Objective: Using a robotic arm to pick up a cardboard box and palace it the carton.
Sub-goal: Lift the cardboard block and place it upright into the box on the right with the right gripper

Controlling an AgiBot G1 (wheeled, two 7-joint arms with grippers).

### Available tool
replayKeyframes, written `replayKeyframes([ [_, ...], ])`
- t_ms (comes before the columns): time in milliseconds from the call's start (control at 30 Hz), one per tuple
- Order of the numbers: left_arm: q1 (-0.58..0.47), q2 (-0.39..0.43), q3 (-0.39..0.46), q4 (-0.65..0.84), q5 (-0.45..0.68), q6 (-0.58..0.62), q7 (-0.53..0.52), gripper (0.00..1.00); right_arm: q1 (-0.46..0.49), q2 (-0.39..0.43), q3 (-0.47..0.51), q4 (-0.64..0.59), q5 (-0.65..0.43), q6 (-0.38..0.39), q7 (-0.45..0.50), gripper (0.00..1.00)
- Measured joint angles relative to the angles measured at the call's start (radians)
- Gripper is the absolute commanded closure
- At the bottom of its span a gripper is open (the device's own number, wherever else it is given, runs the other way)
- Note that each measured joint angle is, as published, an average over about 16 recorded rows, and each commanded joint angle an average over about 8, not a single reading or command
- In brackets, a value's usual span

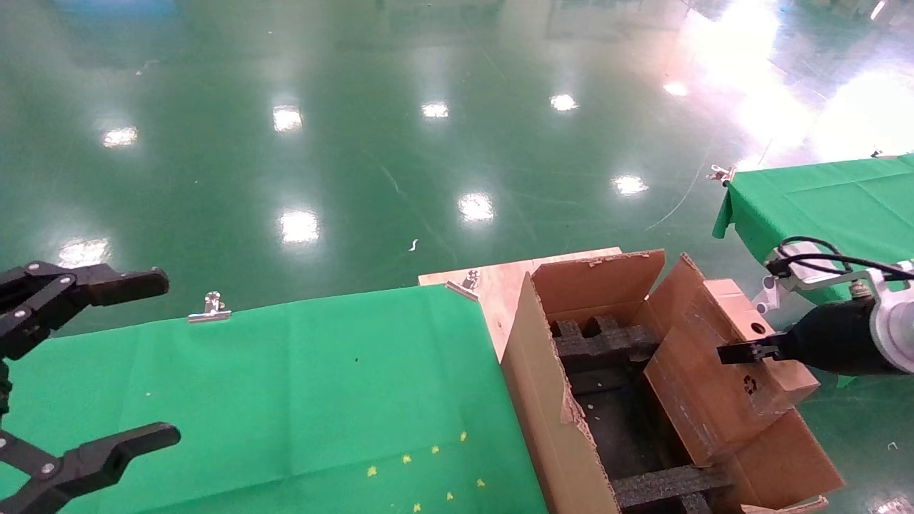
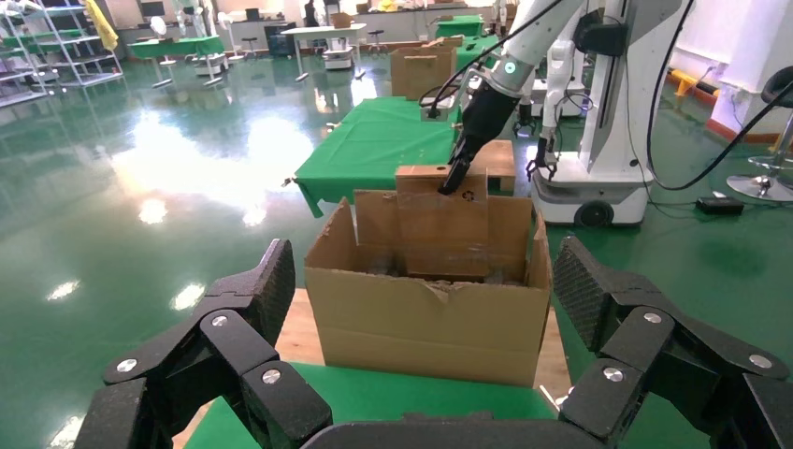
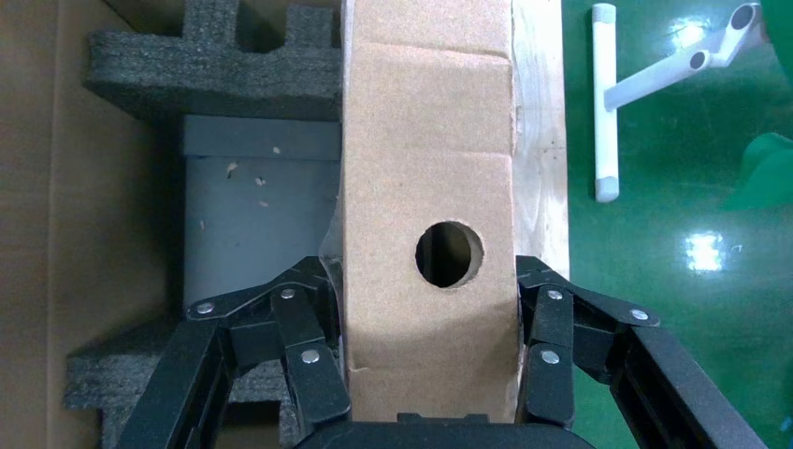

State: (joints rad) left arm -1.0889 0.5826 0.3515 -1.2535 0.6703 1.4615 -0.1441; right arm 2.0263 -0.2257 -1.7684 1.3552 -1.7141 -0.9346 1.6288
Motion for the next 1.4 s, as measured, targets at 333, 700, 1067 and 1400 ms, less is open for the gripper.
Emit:
replayKeyframes([
  [333, 0.0, 0.0, 0.0, 0.0, 0.0, 0.0, 0.0, 0.0, -0.074, -0.023, -0.037, -0.001, -0.055, 0.108, 0.078, 1.0],
  [700, 0.0, 0.0, 0.0, 0.0, 0.0, 0.0, 0.0, 0.0, -0.166, -0.057, -0.076, -0.004, -0.15, 0.237, 0.189, 1.0],
  [1067, 0.0, 0.0, 0.0, 0.0, 0.0, 0.0, 0.0, 0.0, -0.252, -0.102, -0.101, -0.008, -0.32, 0.316, 0.376, 1.0],
  [1400, 0.0, 0.0, 0.0, 0.0, 0.0, 0.0, 0.0, 0.0, -0.318, -0.157, -0.104, -0.006, -0.477, 0.331, 0.554, 1.0],
])
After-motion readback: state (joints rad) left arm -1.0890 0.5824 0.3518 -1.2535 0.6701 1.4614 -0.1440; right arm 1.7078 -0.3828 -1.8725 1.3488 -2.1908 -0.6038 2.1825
